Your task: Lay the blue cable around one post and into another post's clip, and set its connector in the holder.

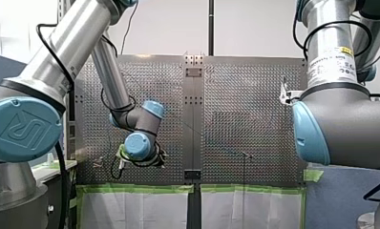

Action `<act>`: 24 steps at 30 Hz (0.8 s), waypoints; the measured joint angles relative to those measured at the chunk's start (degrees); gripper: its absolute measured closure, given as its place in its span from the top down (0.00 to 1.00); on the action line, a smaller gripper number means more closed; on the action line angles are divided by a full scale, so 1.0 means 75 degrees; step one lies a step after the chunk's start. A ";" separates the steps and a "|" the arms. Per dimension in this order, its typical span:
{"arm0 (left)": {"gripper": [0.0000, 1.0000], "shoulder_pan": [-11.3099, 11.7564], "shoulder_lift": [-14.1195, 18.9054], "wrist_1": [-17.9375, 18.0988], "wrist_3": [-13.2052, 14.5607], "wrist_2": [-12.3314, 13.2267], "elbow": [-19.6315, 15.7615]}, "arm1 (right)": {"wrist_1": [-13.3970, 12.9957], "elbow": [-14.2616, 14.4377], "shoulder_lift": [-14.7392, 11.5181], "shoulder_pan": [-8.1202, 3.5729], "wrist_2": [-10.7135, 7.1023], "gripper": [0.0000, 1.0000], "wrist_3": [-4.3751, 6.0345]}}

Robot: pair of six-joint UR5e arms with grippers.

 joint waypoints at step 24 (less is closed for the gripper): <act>1.00 0.0059 -0.0002 0.1970 0.0998 -0.0602 -0.0124 | 0.0000 0.0000 0.0000 0.0000 0.0000 1.00 0.0000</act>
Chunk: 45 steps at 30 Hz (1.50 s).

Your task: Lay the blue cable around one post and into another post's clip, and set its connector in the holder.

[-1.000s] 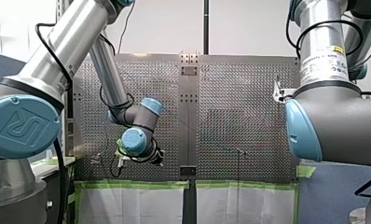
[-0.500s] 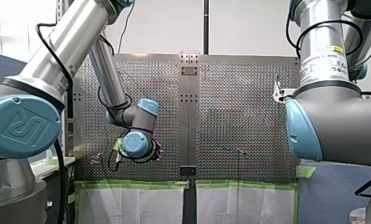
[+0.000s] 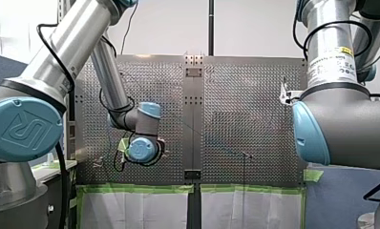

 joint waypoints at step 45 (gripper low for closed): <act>1.00 -0.0032 0.0004 0.1137 0.0225 -0.0100 -0.0016 | 0.0000 0.0001 0.0000 0.0000 0.0000 1.00 0.0000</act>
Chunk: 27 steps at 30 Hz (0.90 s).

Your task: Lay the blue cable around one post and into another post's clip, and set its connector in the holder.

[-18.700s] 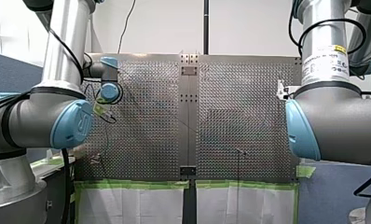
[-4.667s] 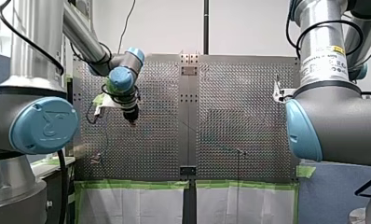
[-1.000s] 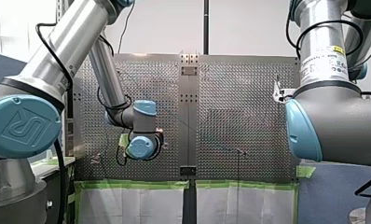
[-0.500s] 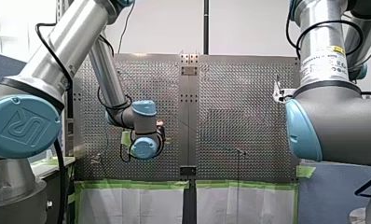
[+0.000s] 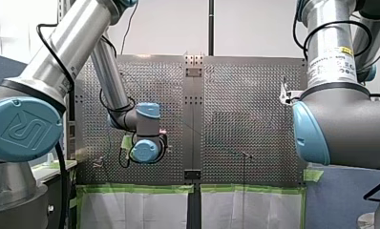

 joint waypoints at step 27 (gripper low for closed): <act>1.00 0.0003 0.0000 -0.0082 -0.0023 0.0039 0.0004 | 0.0000 0.0000 0.0000 0.0000 0.0000 1.00 0.0000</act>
